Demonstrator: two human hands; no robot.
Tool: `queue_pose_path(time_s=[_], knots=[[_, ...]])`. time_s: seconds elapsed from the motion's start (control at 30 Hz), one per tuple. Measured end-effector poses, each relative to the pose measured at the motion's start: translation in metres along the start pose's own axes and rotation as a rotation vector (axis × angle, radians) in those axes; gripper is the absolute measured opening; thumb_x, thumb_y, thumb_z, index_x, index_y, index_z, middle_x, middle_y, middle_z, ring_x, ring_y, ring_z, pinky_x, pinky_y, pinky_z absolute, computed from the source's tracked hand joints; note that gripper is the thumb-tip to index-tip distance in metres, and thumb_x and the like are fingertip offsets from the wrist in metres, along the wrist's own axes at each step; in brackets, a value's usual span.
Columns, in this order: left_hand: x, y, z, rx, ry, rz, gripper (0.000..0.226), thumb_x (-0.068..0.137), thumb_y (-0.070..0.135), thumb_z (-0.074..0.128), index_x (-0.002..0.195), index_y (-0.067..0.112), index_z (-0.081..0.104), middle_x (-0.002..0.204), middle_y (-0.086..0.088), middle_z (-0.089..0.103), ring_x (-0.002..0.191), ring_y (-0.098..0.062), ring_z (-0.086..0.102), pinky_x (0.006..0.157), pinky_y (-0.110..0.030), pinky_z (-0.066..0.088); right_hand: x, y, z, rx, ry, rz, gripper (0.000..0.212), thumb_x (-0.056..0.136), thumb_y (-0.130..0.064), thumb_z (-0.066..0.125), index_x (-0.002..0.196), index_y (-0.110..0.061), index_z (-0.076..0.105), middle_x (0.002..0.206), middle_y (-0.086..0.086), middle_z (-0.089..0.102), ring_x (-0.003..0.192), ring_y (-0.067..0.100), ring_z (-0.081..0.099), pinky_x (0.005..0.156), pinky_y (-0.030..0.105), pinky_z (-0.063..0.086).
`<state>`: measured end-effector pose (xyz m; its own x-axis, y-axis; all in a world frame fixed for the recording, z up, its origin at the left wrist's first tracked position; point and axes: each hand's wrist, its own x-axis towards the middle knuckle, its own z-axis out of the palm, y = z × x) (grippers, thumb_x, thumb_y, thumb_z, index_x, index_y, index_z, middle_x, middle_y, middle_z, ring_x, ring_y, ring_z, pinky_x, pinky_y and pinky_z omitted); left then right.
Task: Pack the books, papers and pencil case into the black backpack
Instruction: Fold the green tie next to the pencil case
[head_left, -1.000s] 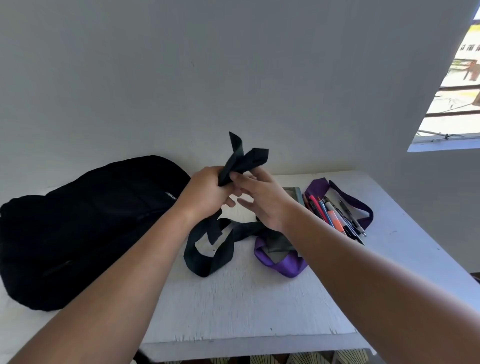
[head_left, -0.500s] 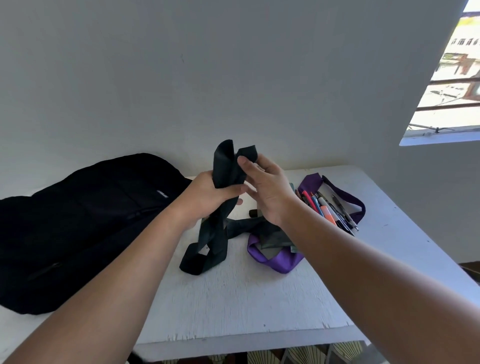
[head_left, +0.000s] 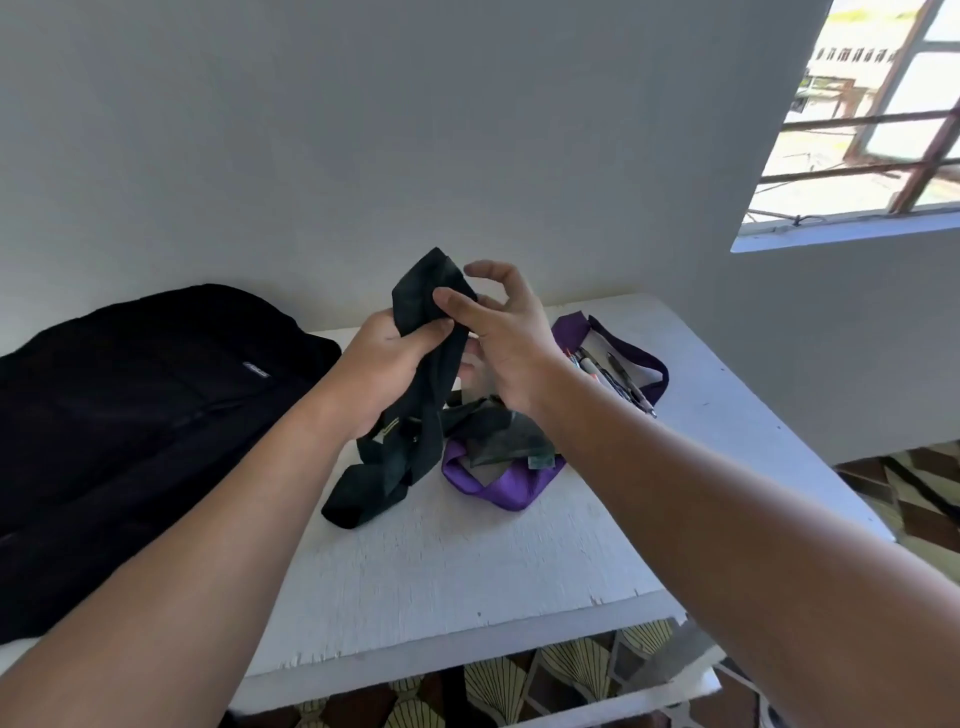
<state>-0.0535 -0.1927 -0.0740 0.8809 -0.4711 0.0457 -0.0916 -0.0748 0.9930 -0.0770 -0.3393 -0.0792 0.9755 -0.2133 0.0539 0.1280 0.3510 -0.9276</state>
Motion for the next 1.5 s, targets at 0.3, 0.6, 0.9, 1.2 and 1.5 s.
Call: queue_pose_path(time_s=[0.3,0.6,0.9,1.2,1.5], knots=[[-0.016,-0.023,0.009,0.169,-0.131,-0.243,0.018,0.097,0.012,0.068,0.114,0.008,0.069,0.098,-0.013,0.079,0.094,-0.032,0.076,0.087,-0.038,0.06,0.003,-0.018,-0.012,0.132,0.039,-0.13,0.012,0.096,-0.002,0.069,0.1,-0.013,0.072,0.093,0.0,0.075,0.091,0.015,0.069,0.089,0.03,0.056],[0.016,-0.003,-0.033,0.112,0.609,0.175,0.02,0.089,0.003,0.054,0.098,0.019,0.061,0.084,-0.007,0.067,0.063,-0.017,0.064,0.062,-0.036,0.05,-0.011,-0.002,-0.04,-0.001,-0.211,-0.025,0.023,0.098,0.003,0.062,0.095,-0.018,0.069,0.102,-0.003,0.073,0.098,0.01,0.066,0.099,0.035,0.042],[0.012,0.009,-0.002,0.787,0.347,0.563,0.027,0.083,0.002,0.059,0.107,0.014,0.059,0.099,-0.006,0.063,0.088,-0.026,0.059,0.072,-0.04,0.048,-0.014,-0.008,-0.047,-0.324,-0.062,-0.02,0.035,0.096,-0.008,0.055,0.125,-0.025,0.067,0.121,-0.007,0.065,0.104,0.015,0.06,0.088,0.033,0.041],[0.003,0.012,0.012,0.846,0.268,0.615,0.036,0.089,0.002,0.06,0.121,0.02,0.056,0.103,0.001,0.067,0.087,-0.021,0.062,0.072,-0.038,0.051,-0.025,-0.01,-0.025,-0.175,-0.079,-0.014,0.03,0.096,-0.017,0.074,0.124,-0.008,0.068,0.101,0.015,0.074,0.085,0.019,0.07,0.076,0.031,0.056],[-0.002,0.005,-0.001,0.578,0.162,0.327,0.028,0.089,0.019,0.077,0.113,0.021,0.062,0.092,0.006,0.072,0.083,-0.007,0.068,0.074,-0.023,0.056,-0.029,-0.019,-0.022,-0.132,-0.033,-0.056,0.025,0.089,-0.018,0.082,0.11,-0.005,0.075,0.097,0.013,0.078,0.084,0.019,0.072,0.086,0.035,0.059]])
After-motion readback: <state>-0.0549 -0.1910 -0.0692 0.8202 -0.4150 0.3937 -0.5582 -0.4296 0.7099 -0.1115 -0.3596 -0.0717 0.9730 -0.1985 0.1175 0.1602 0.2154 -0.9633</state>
